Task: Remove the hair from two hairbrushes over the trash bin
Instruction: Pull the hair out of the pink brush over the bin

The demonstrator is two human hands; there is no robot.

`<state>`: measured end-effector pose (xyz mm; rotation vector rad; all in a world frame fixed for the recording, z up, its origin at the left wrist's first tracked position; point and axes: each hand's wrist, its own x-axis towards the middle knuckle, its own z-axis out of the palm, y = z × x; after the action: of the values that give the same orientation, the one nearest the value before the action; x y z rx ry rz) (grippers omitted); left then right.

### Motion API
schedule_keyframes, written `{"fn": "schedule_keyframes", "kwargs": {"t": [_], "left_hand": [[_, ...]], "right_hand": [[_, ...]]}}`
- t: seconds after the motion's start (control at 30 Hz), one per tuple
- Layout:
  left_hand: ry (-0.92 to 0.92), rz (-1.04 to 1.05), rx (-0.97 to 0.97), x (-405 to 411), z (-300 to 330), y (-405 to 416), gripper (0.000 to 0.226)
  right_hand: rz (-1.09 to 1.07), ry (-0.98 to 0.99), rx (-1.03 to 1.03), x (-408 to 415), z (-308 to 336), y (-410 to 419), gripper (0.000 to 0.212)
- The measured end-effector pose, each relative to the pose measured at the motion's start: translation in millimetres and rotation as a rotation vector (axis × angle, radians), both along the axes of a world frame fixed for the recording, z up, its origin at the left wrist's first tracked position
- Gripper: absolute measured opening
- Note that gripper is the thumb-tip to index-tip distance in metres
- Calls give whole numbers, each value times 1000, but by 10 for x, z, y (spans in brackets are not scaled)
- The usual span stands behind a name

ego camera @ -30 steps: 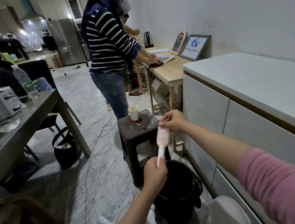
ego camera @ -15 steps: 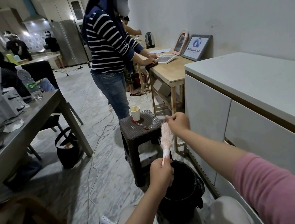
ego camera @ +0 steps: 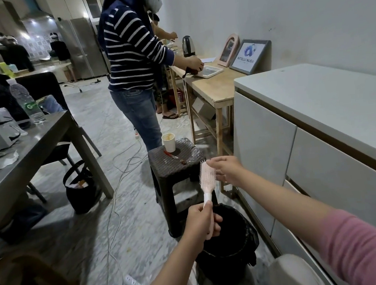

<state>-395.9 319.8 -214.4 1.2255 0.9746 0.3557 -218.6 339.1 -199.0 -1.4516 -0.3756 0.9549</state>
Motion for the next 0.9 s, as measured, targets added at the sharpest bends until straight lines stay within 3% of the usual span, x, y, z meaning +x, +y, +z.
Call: {"fn": "schedule_keyframes", "kwargs": {"t": [0.17,0.5,0.67,0.9], "left_hand": [[38,-100,85,132,-133,239,14],[389,-256,262,689,-428,850,28],[464,-326,306,845,104,993,23],[440,-373,337,1065,1281,1218,25]], "right_hand": [[-69,-68,-14,177,-178,140,28],[-232,-50,-136,642,-728,558,30],[-260,32,-192,755,-259,601,26],[-318,-14,-196,918,1062,672,29]]}}
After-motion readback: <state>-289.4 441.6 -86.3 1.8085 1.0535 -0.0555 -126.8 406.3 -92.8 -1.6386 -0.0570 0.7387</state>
